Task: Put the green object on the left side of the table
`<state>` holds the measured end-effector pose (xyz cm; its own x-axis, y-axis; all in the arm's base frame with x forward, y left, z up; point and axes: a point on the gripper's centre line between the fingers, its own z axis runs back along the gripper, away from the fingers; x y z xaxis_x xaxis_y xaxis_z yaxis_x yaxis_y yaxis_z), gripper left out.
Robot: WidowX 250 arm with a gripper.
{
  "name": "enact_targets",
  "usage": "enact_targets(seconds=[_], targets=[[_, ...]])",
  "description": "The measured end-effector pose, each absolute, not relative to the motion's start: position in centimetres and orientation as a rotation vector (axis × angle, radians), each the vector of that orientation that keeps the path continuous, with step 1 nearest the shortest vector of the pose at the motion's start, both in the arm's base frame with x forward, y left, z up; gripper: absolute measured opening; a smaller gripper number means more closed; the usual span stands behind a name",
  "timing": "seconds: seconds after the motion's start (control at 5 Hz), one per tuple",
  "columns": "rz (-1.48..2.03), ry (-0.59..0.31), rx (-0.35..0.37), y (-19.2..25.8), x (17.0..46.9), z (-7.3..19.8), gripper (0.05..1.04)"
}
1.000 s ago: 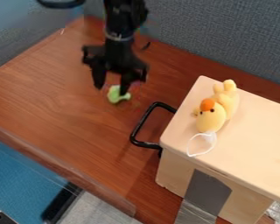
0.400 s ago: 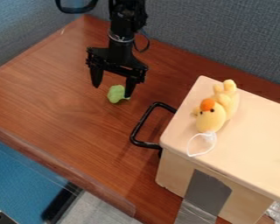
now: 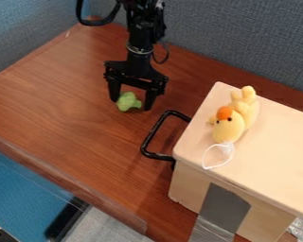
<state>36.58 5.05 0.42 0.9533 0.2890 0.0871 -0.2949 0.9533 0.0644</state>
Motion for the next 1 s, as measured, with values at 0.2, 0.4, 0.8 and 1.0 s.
enact_targets(seconds=[0.2,0.4,0.8,1.0], targets=[[0.288,-0.070,0.102,5.6,37.0,0.1,0.943],[0.300,-0.075,0.102,6.1,37.0,0.1,0.719],[0.294,-0.097,0.089,5.8,37.9,2.6,0.714],[0.351,-0.146,0.088,8.4,39.1,4.5,0.714]])
